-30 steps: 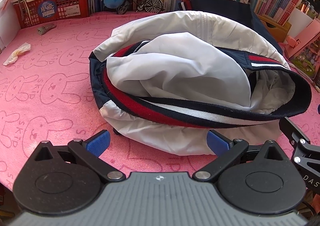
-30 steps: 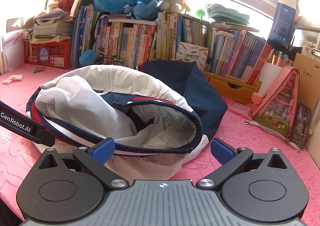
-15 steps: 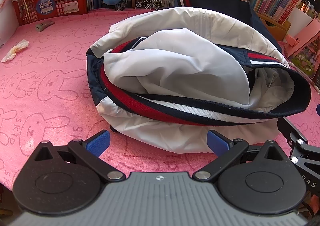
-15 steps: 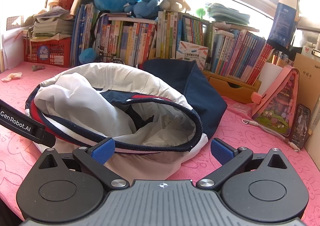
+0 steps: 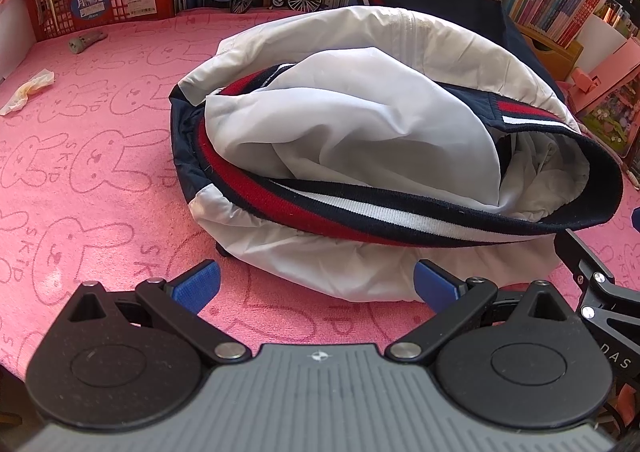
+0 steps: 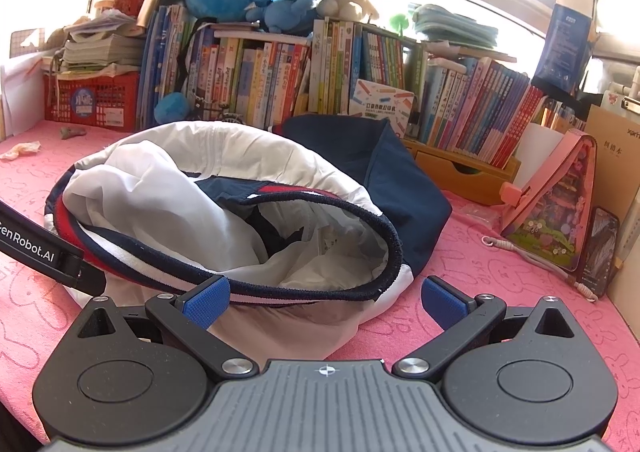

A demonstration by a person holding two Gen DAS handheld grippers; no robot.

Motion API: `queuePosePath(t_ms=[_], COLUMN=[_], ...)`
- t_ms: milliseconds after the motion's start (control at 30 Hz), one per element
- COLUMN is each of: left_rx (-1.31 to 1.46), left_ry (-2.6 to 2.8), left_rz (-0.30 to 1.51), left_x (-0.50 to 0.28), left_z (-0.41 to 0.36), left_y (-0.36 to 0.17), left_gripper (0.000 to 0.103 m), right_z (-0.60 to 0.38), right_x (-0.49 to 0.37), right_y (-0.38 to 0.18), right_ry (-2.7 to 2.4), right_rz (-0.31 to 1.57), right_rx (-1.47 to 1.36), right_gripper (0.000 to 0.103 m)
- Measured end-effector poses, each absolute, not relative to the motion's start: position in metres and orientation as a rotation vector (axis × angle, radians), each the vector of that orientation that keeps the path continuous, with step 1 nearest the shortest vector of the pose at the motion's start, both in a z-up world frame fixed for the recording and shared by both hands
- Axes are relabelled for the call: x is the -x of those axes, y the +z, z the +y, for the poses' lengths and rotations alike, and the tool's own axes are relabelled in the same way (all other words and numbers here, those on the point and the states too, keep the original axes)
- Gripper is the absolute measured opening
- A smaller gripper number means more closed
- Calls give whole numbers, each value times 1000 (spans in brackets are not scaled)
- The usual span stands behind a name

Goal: Fold clothes

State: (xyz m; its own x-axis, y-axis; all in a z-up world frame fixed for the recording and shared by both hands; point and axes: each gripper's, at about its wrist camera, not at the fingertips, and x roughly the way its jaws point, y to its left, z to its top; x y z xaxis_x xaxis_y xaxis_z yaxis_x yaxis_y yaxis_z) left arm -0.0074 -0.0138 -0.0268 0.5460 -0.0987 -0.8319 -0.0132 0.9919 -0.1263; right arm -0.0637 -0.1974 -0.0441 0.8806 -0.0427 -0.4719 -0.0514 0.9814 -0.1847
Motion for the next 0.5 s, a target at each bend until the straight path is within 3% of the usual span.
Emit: queuePosePath(t_ms=[167,400,467,500], left_rx=[118,124,118,114], left_ry=[-44,-7,8,17], left_rz=[995,976,958,942], left_x=[7,8,7,7], left_z=[-11,0,5,8], left_y=[-28,-24,-19,-16], left_gripper=[103,103,103,103], right_z=[-200,-178,-174,-174], right_x=[49,-4,-21,-28], right_y=[-38,-52,-61,-61], right_ry=[-7,2,10,12], right_rz=[452,413,430,446], right_rx=[220,564,626,619], right_gripper=[103,93,79,60])
